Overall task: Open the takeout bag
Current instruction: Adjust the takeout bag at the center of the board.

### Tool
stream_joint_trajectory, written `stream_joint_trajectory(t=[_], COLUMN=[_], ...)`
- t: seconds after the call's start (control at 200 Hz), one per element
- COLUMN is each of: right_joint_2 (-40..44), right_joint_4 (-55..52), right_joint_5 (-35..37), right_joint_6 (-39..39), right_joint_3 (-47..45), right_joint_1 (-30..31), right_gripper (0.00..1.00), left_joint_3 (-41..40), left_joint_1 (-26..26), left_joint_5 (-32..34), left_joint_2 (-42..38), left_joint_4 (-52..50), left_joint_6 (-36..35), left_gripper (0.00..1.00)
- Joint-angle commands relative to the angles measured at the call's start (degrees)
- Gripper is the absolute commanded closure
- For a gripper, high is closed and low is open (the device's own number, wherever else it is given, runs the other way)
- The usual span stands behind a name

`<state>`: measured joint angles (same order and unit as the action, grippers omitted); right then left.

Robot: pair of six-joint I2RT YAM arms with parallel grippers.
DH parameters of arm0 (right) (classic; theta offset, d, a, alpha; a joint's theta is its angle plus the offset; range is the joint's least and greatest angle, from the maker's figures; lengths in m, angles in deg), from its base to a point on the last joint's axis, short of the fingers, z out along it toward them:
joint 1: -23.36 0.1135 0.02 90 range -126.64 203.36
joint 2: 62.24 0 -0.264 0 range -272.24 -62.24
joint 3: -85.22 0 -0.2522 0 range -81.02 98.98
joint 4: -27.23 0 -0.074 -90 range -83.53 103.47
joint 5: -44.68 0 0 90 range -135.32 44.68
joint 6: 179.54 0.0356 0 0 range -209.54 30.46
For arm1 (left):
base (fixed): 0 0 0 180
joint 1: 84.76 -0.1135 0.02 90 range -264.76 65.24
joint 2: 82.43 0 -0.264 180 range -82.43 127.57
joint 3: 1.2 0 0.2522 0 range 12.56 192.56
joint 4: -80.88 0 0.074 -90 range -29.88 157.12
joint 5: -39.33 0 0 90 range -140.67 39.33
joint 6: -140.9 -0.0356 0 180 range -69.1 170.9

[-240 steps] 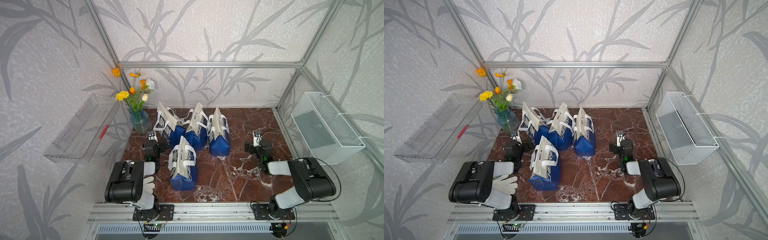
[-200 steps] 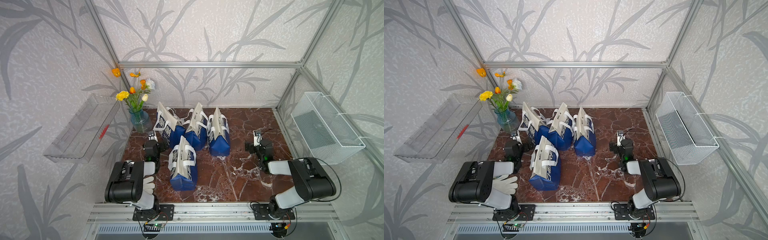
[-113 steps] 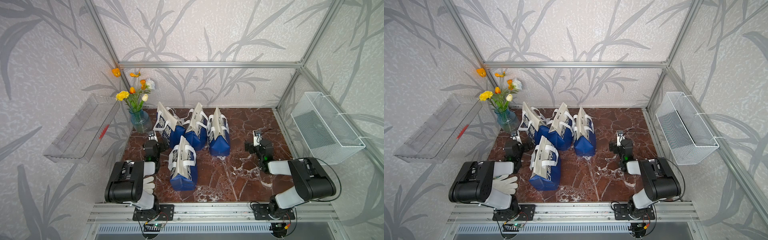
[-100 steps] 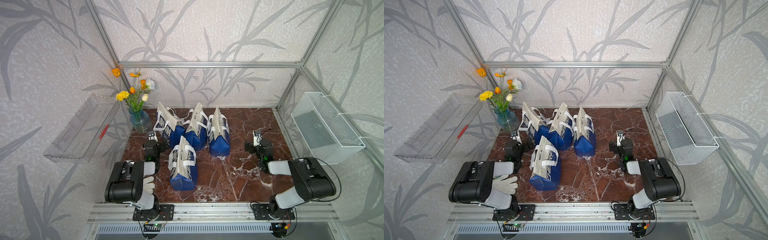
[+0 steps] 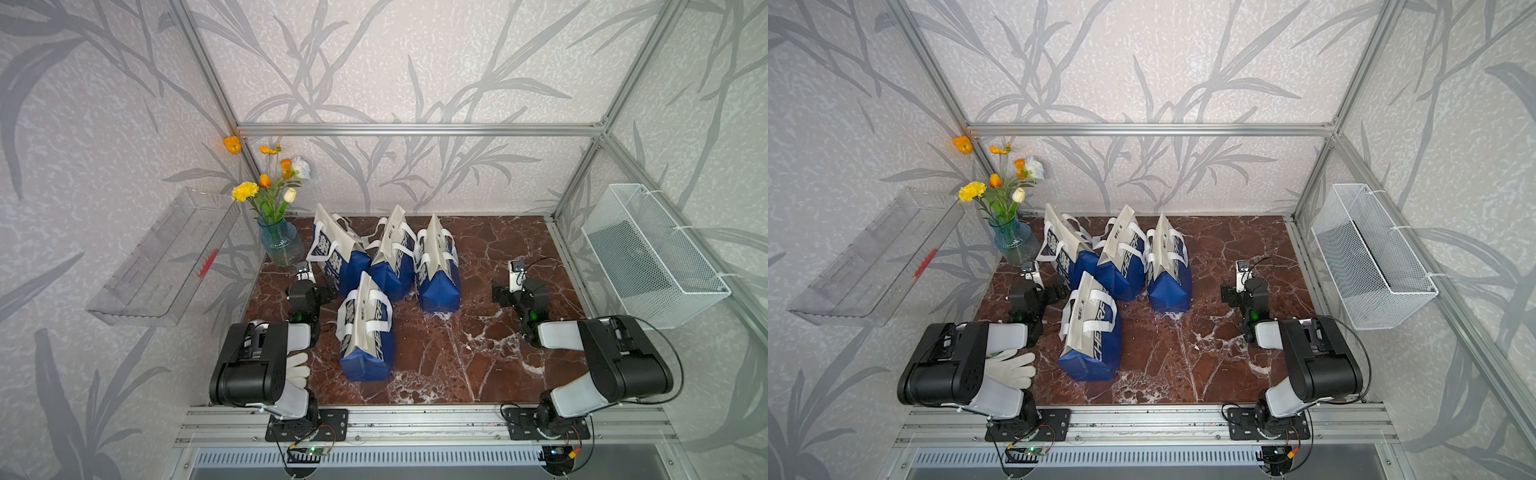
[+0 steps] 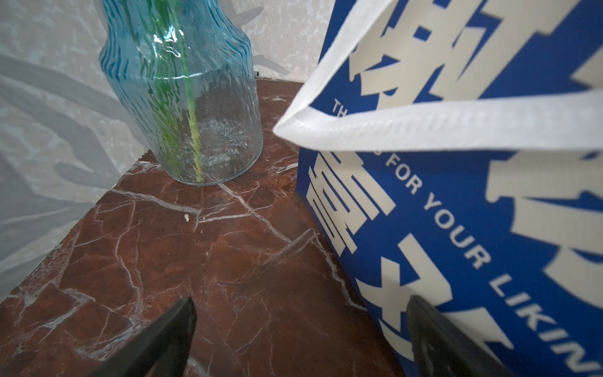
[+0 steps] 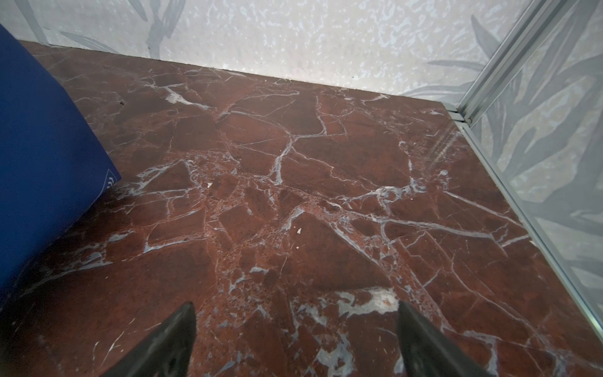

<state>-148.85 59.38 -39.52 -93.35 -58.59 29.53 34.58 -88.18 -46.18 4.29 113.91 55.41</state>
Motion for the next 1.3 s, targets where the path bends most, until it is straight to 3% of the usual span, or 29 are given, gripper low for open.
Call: stream_joint_trajectory(t=[0.0, 0.035, 0.105, 0.17, 0.29, 0.365, 0.43, 0.46, 0.545, 0.61, 0.68, 0.745, 0.8, 0.86, 0.975, 1.295], right_joint_2=[8.63, 11.68, 15.93, 18.3, 17.88, 16.87, 18.04, 18.39, 17.68, 18.2, 18.5, 18.79, 19.84, 21.75, 25.17, 25.52], right_joint_4=[-5.89, -9.3, -15.43, -17.64, -20.21, -21.12, -24.93, -22.06, -11.84, -20.81, -33.32, -37.67, -40.41, -39.77, -34.01, -36.06], right_joint_5=[2.0, -2.12, -10.68, -10.33, -14.68, -7.79, -17.21, -21.13, -25.71, -28.36, -27.23, -26.43, -23.54, -22.34, -22.41, -22.19], right_joint_6=[1.21, 0.31, -0.66, 7.72, 12.4, 25.68, 26.44, 25.01, 24.52, 21.19, 16.46, 13.04, 10.89, 9.55, 11.31, 9.9], right_joint_3=[0.55, 0.84, 2.34, 3.16, 6.24, 8.14, 9.68, 8.72, 5.97, 10.81, 16.82, 19.86, 21.24, 20.49, 17.0, 17.2], right_joint_1=[0.33, 0.34, 0.76, 0.8, 0.94, 0.66, -1.2, -1.17, -0.99, -0.52, 1.26, 3.45, 5.6, 7.2, 7.54, 7.63], right_gripper=[0.06, 0.0, 0.01, 0.01, 0.01, 0.01, 0.01, 0.0, 0.13, 0.17, 0.15, 0.08, 0.07, 0.08, 0.19, 0.19], left_joint_3=[-0.66, -1.6, -2.24, -2.52, -3.29, -2.75, -1.39, -0.39, 2.91, 5.53, 10.32, 15.66, 18.46, 20.18, 24.39, 22.78], left_joint_1=[0.22, 0.32, 0.5, 0.65, 1.88, 3.16, 4.8, 5.67, 7.45, 7.51, 7.46, 7.54, 7.45, 7.46, 7.55, 9.44], left_joint_5=[2.39, 3.93, 7.03, 9.68, 8.4, 6.19, 4.7, 4.03, 1.55, -1.62, -4.86, -8.55, -9.1, -9.19, -12.64, -23.41], left_joint_2=[-4.93, -8.53, -17.47, -24.97, -37.04, -41.93, -43.84, -44.05, -42.11, -38.14, -32.78, -28.92, -26.51, -24.44, -21.28, -20.89], left_joint_4=[0.13, -1.64, -9.45, -15.08, -21.37, -24.96, -27.9, -29.23, -31.82, -31.21, -33.4, -38.52, -39.57, -38.05, -39.25, -38.25], left_joint_6=[-0.18, 0.56, 0.98, 2.04, 3.3, 3.66, 3.2, 2.67, 2.03, 3.26, 5.24, 5.29, 5.74, 5.86, 6.03, 3.09], left_gripper=[0.0, 0.0, 0.0, 0.0, 0.01, 0.01, 0.02, 0.02, 0.02, 0.01, 0.01, 0.02, 0.02, 0.02, 0.02, 0.02])
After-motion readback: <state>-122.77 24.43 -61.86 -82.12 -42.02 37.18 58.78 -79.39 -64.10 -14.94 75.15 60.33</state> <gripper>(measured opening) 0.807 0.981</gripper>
